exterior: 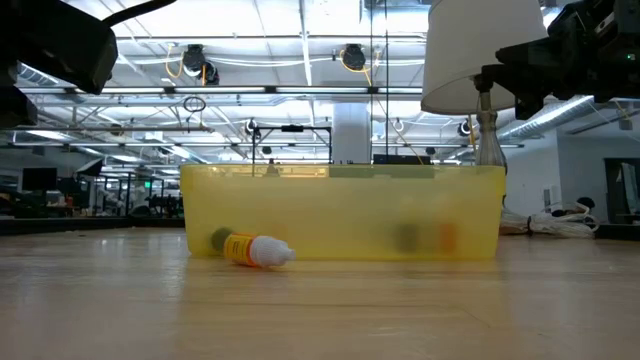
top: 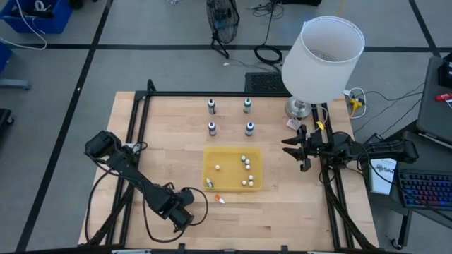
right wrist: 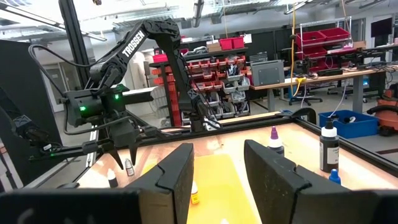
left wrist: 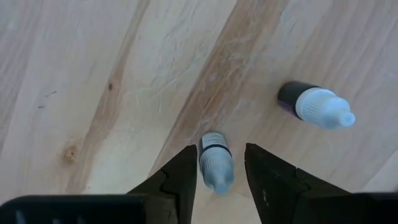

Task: Pick & Place food coloring
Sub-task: Put the small red food coloring bottle into the yellow container

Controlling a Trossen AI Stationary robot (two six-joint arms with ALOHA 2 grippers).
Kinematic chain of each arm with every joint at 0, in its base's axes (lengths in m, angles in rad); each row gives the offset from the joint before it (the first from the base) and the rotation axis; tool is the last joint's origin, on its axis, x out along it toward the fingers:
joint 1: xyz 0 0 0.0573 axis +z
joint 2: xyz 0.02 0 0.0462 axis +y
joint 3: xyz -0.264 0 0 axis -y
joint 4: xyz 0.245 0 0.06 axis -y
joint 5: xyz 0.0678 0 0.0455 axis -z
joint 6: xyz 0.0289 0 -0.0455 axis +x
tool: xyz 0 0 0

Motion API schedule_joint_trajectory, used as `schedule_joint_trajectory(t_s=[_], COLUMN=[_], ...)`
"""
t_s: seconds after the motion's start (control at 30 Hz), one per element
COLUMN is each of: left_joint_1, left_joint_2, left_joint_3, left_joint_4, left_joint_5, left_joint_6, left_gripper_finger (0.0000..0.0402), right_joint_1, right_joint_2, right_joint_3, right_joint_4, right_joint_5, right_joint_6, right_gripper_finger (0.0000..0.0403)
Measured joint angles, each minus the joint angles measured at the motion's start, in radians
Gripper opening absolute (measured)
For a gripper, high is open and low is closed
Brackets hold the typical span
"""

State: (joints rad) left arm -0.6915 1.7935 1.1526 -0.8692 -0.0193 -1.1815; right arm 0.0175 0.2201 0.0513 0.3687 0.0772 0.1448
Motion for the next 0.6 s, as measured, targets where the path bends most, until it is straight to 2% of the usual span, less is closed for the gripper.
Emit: schedule_joint_trajectory(t_s=[0.2, 0.6], left_joint_1=[0.000, -0.005], left_joint_2=[0.000, 0.000], left_joint_3=[0.000, 0.000], left_joint_4=[0.000, 0.000], left_joint_5=[-0.008, -0.009], left_joint_6=[0.001, -0.001], left_gripper_finger=[0.0149, 0.0145], right_joint_1=[0.000, 0.000], right_joint_2=[0.000, 0.000], right_joint_3=[0.000, 0.000], right_joint_4=[0.000, 0.000], right_joint_5=[0.000, 0.000], right_joint_6=[0.000, 0.000], right_gripper_finger=[0.0130, 0.0130])
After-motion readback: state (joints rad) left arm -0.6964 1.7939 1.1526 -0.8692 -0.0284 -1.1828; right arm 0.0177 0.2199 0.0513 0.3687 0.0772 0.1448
